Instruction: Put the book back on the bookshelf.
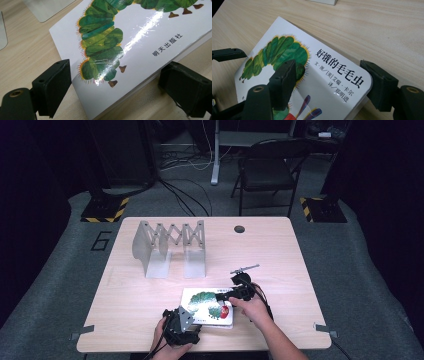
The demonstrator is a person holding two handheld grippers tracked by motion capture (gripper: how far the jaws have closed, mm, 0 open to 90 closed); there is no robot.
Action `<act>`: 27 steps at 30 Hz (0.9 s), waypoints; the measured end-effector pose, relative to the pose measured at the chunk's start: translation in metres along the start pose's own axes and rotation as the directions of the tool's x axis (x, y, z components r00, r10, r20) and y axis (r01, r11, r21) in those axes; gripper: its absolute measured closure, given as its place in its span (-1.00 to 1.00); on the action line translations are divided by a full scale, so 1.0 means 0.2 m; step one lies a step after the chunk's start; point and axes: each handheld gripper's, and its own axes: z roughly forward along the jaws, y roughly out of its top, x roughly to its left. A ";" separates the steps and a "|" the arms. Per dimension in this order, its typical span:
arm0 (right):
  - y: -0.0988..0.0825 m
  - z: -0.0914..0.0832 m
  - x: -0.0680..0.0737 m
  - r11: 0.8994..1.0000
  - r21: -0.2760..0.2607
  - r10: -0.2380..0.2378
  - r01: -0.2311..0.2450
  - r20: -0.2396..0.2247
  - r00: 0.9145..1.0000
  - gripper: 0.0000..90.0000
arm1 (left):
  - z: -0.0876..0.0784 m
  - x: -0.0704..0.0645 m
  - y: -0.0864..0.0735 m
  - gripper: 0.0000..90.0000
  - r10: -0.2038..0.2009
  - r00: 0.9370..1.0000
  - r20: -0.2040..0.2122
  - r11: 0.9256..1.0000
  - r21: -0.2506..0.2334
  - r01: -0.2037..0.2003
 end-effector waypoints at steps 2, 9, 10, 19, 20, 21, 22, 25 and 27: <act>0.00 0.00 0.00 1.000 0.003 -0.002 0.002 -0.001 1.000 -0.31 | 0.00 0.00 0.00 -0.78 -0.014 1.000 -0.003 1.000 -0.002 0.014; 0.00 0.00 0.00 1.000 -0.001 -0.003 0.003 -0.003 1.000 -0.31 | 0.01 0.03 -0.01 -0.82 -0.074 0.997 0.016 0.997 0.018 0.074; 0.00 0.00 0.00 1.000 -0.001 -0.003 0.003 -0.003 1.000 -0.30 | 0.01 0.04 -0.01 -0.82 -0.085 0.996 0.024 0.996 0.023 0.085; 0.00 0.00 0.00 1.000 0.000 0.002 -0.002 -0.007 1.000 -0.29 | 0.03 0.08 -0.02 -0.88 -0.163 0.985 0.061 0.986 0.041 0.161; 0.00 0.00 0.00 1.000 0.000 0.002 -0.002 -0.007 1.000 -0.29 | 0.03 0.08 -0.02 -0.89 -0.162 0.985 0.061 0.986 0.039 0.159; 0.00 0.00 0.00 1.000 0.000 0.002 -0.002 -0.007 1.000 -0.29 | 0.03 0.08 -0.02 -0.89 -0.162 0.985 0.061 0.986 0.039 0.159; 0.00 0.00 0.00 1.000 0.000 0.003 -0.003 -0.007 1.000 -0.29 | 0.03 0.08 -0.02 -0.89 -0.162 0.985 0.061 0.986 0.039 0.160; 0.00 -0.01 0.00 1.000 0.005 0.003 -0.003 -0.011 1.000 -0.28 | 0.03 0.08 -0.02 -0.89 -0.181 0.981 0.069 0.983 0.044 0.179; 0.00 -0.01 0.00 1.000 0.005 0.003 -0.003 -0.010 1.000 -0.28 | 0.03 0.08 -0.02 -0.89 -0.181 0.981 0.077 0.983 0.056 0.177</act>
